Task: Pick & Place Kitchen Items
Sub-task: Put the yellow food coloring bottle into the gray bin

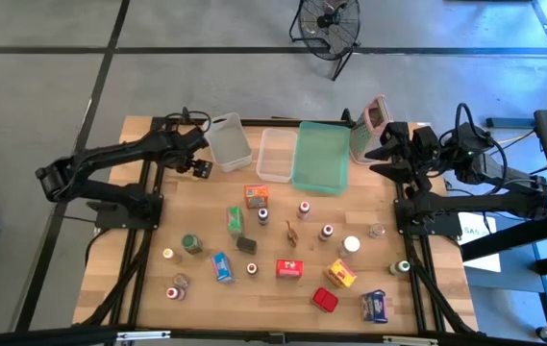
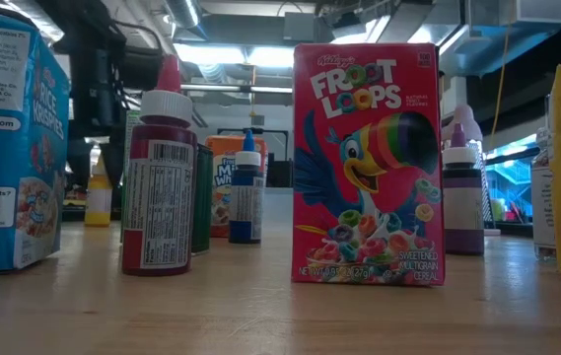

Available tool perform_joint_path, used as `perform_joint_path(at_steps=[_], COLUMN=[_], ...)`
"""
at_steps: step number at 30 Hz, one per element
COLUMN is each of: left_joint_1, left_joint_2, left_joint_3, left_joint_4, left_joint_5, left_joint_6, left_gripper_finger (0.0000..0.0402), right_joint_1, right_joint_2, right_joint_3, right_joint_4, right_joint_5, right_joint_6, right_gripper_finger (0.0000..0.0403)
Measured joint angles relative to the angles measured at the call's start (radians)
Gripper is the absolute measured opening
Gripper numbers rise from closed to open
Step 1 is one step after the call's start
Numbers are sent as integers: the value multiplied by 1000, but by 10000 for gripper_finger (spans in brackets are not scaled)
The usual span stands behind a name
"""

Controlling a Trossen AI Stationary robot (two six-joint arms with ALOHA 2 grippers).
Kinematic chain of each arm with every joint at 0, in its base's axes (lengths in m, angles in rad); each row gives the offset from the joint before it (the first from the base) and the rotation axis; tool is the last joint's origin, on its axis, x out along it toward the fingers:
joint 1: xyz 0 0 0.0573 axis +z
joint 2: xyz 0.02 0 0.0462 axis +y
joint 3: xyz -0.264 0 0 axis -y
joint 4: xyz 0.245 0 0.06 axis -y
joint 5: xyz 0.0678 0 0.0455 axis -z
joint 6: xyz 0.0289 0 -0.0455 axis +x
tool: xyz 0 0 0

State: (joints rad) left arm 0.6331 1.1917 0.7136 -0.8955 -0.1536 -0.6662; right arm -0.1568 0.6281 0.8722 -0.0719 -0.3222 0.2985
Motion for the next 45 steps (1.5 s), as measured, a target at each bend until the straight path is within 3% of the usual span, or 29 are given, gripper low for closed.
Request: perform_joint_path(at_steps=[13, 24, 36, 45], left_joint_1=[-1, -1, -1, 0], left_joint_2=[58, 58, 57, 55], left_joint_3=[0, 0, 0, 9], left_joint_4=[39, 61, 46, 8], left_joint_5=[-9, 8, 18, 92], left_joint_6=[3, 9, 31, 59], left_gripper_finger=[277, 205, 153, 145], right_joint_1=[0, 0, 0, 0], right_joint_2=[6, 6, 6, 6], right_joint_3=[0, 0, 0, 0], right_joint_4=[0, -39, -42, -41], right_joint_5=[0, -3, -3, -3], right_joint_6=[0, 0, 0, 0], right_gripper_finger=[160, 160, 160, 160])
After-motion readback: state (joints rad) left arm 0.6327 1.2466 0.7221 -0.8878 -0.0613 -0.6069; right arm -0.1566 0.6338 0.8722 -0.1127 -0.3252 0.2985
